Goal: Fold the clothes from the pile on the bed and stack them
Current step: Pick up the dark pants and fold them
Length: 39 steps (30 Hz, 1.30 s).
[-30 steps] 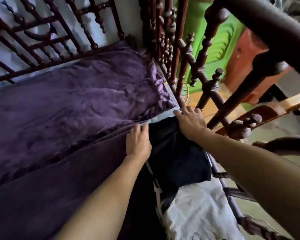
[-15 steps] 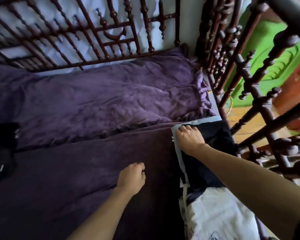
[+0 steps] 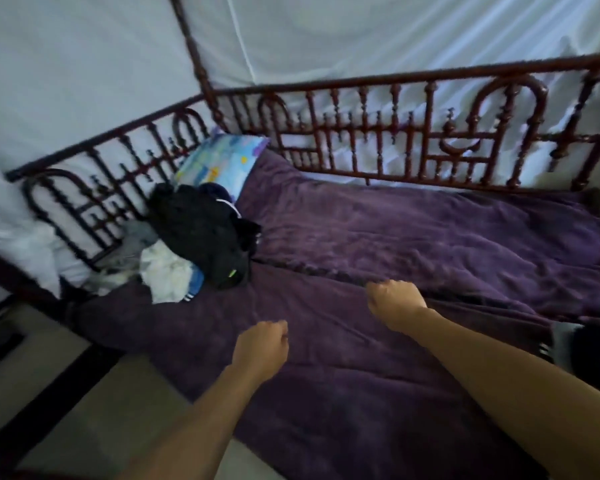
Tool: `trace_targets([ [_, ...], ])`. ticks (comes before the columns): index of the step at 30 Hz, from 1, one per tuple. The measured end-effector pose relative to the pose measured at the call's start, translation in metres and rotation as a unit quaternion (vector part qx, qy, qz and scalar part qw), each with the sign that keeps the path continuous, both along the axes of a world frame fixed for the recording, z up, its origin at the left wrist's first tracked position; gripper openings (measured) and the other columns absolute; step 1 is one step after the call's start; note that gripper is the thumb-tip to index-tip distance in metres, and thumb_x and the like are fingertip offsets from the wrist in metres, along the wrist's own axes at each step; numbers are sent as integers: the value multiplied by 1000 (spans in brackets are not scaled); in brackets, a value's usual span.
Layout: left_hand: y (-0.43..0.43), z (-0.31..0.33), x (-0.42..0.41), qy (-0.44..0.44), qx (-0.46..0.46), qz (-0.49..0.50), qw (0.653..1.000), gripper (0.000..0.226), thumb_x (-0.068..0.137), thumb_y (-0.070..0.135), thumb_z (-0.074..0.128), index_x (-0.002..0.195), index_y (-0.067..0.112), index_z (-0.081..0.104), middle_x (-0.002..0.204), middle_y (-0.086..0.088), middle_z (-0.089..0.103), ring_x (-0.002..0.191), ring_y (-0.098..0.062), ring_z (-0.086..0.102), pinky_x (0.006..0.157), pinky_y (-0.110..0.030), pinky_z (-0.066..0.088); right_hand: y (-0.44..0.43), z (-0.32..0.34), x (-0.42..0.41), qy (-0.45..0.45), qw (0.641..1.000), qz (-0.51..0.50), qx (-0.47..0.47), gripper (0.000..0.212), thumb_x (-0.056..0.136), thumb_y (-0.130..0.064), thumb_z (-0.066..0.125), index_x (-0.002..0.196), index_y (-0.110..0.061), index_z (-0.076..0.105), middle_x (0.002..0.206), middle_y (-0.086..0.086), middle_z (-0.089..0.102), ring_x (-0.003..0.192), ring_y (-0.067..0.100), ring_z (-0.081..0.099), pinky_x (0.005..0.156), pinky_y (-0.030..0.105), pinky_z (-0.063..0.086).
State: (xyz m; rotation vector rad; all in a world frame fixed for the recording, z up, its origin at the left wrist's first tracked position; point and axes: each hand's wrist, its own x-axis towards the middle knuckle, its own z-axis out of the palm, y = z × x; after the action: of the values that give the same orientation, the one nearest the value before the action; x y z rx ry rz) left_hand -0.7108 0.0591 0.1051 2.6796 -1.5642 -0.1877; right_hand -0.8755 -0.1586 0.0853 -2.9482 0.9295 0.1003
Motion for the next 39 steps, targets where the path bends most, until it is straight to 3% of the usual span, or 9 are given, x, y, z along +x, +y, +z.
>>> trace_targets([
  [4,99,27,81,-21,-36,61,997,17,91,29,46,94,19,58,100,-5,67,95,-29,62,75,-36,47,67,24,98,-20,998,59,-20,26,97,-29,40,114,-18,56,110,9,65,86,29,61,66,32,39],
  [8,178,39,153,-25,-49,126,991,20,89,31,48,99,20,61,103,-5,67,98,-28,62,80,-35,47,128,40,193,-40,992,120,-22,24,98,-33,38,108,-21,56,103,5,66,89,30,63,66,32,44],
  [17,250,21,290,-15,-30,198,980,24,93,29,44,109,20,59,112,-5,64,106,-26,58,84,-32,45,193,25,376,-45,978,202,-9,24,97,-34,39,105,-22,58,100,3,66,88,27,63,64,32,39],
  [26,277,21,447,7,-6,241,971,21,93,29,43,106,19,57,108,-6,63,101,-26,59,74,-32,42,197,-16,531,15,985,165,56,30,96,-36,38,118,-27,57,117,2,63,103,25,61,85,33,48],
  [33,300,6,562,28,9,238,971,21,94,29,42,105,20,58,107,-4,64,99,-25,60,75,-31,44,213,-36,639,28,989,134,59,28,92,-40,42,115,-33,57,116,-1,64,104,23,62,83,32,48],
  [39,293,-12,688,21,14,144,989,23,95,29,40,107,18,56,112,-4,63,104,-25,59,83,-34,46,223,-64,722,51,994,30,93,24,86,-39,48,107,-35,57,112,-2,64,99,22,63,71,30,42],
])
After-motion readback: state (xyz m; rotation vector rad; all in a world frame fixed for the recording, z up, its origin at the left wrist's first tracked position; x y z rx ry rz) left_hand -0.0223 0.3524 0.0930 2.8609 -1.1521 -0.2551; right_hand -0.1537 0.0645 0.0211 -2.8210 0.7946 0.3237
